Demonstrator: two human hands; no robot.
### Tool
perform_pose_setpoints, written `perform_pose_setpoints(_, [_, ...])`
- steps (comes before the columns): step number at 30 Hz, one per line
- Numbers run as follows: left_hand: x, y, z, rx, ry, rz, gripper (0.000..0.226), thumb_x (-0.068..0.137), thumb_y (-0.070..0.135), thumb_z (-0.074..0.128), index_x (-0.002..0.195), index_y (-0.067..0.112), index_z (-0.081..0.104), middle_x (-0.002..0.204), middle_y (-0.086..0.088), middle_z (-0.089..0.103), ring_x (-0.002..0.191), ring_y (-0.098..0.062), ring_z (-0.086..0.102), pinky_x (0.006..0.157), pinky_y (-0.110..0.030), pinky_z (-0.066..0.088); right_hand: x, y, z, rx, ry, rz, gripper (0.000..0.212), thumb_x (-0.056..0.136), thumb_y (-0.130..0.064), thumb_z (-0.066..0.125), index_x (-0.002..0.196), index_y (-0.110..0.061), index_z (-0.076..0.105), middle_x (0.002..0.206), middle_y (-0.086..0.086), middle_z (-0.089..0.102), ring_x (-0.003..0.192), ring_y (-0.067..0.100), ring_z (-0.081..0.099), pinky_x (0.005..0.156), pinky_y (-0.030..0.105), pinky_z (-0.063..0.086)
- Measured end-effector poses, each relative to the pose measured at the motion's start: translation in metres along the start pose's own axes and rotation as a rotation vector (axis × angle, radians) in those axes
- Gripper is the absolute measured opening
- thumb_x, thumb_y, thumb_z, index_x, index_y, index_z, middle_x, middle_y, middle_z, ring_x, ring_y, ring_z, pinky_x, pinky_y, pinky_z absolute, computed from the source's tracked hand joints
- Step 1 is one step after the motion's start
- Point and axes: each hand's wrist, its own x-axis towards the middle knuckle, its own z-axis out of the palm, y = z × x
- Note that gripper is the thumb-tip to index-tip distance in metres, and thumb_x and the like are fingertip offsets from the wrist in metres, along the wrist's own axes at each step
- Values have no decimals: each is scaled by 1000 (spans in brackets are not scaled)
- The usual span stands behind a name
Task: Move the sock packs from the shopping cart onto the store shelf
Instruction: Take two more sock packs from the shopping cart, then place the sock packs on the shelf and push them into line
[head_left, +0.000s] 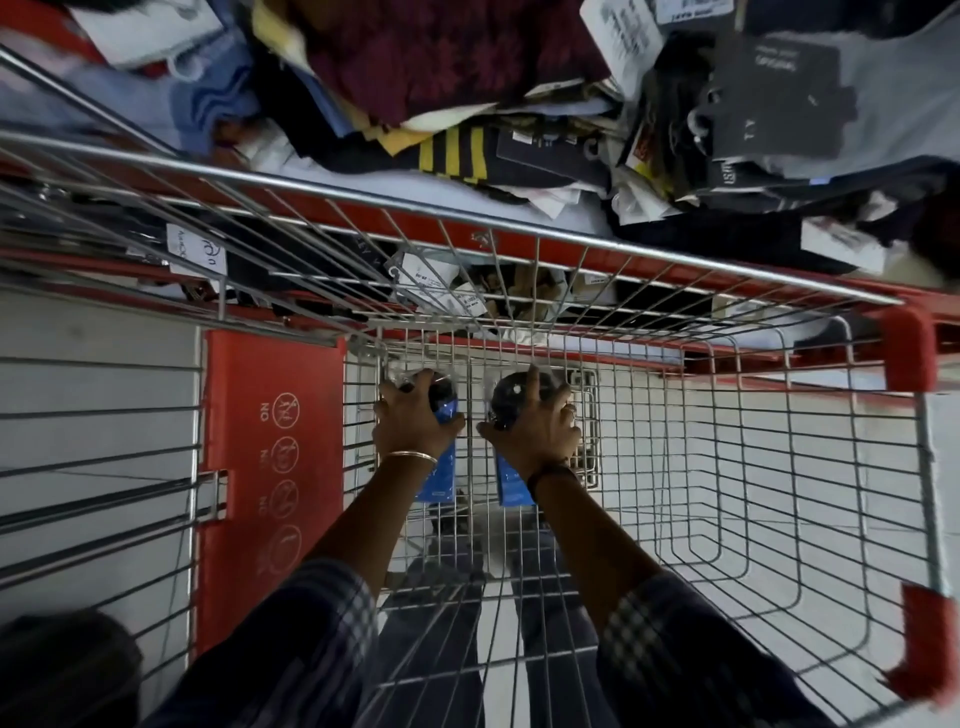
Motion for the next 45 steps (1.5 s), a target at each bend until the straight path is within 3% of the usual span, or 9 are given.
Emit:
perform_pose_setpoints(4, [-5, -2, -5, -3, 29, 23, 68, 66, 44, 77, 124, 25, 45, 121, -19, 35, 104, -41, 46, 68, -44, 49, 0, 0, -5, 69, 30, -20, 96, 66, -48, 76, 141, -20, 23, 132, 22, 31, 117, 42, 43, 86, 52, 50])
perform_pose_setpoints(7, [-18, -1, -13, 2, 65, 66, 68, 64, 43, 78, 122, 25, 47, 121, -19, 35, 102, -41, 48, 65, -42, 49, -15, 6, -14, 93, 56, -56, 88, 66, -46, 77, 135, -18, 31, 131, 20, 34, 115, 39, 46, 84, 47, 52])
perform_pose_setpoints(14, [-61, 19, -61, -122, 194, 156, 71, 61, 42, 79, 121, 28, 45, 119, -15, 32, 98, -38, 49, 61, -38, 49, -62, 9, -63, 255, 214, -163, 84, 66, -44, 78, 133, -20, 33, 130, 15, 36, 108, 36, 53, 79, 46, 55])
perform_pose_setpoints(18, [-91, 37, -101, -144, 339, 239, 73, 58, 43, 80, 121, 26, 48, 124, -16, 31, 104, -36, 48, 58, -31, 43, -92, 5, -108, 279, 358, -223, 86, 64, -49, 79, 132, -21, 34, 132, 14, 36, 105, 34, 54, 73, 42, 55])
perform_pose_setpoints(23, [-126, 63, -158, -182, 532, 347, 76, 53, 42, 81, 120, 21, 52, 119, -18, 39, 99, -38, 52, 65, -39, 51, -127, -5, -173, 311, 518, -273, 86, 62, -54, 78, 127, -18, 36, 136, 18, 36, 111, 37, 51, 77, 47, 55])
perform_pose_setpoints(28, [-155, 93, -219, -210, 717, 456, 73, 57, 46, 81, 117, 18, 52, 117, -17, 40, 95, -36, 53, 51, -30, 45, -165, -14, -238, 389, 718, -345, 89, 59, -57, 76, 129, -18, 39, 128, 15, 40, 106, 36, 53, 67, 45, 55])
perform_pose_setpoints(34, [-181, 138, -306, -256, 974, 623, 64, 61, 51, 77, 112, 22, 52, 116, -15, 41, 92, -32, 55, 45, -30, 49, -203, -33, -319, 459, 975, -500, 88, 57, -56, 78, 129, -21, 42, 121, 11, 47, 96, 32, 58, 60, 43, 56])
perform_pose_setpoints(39, [-198, 167, -371, -318, 1141, 730, 62, 62, 46, 79, 109, 20, 47, 113, -18, 40, 85, -28, 51, 46, -29, 47, -230, -54, -381, 517, 1170, -621, 84, 56, -52, 79, 125, -18, 45, 118, 11, 47, 94, 31, 57, 56, 36, 52])
perform_pose_setpoints(45, [-207, 199, -433, -401, 1296, 808, 70, 59, 48, 82, 99, 17, 32, 103, -24, 39, 85, -35, 49, 43, -34, 46, -248, -89, -447, 643, 1390, -743, 83, 60, -51, 78, 126, -13, 44, 124, 16, 47, 101, 33, 55, 55, 36, 53])
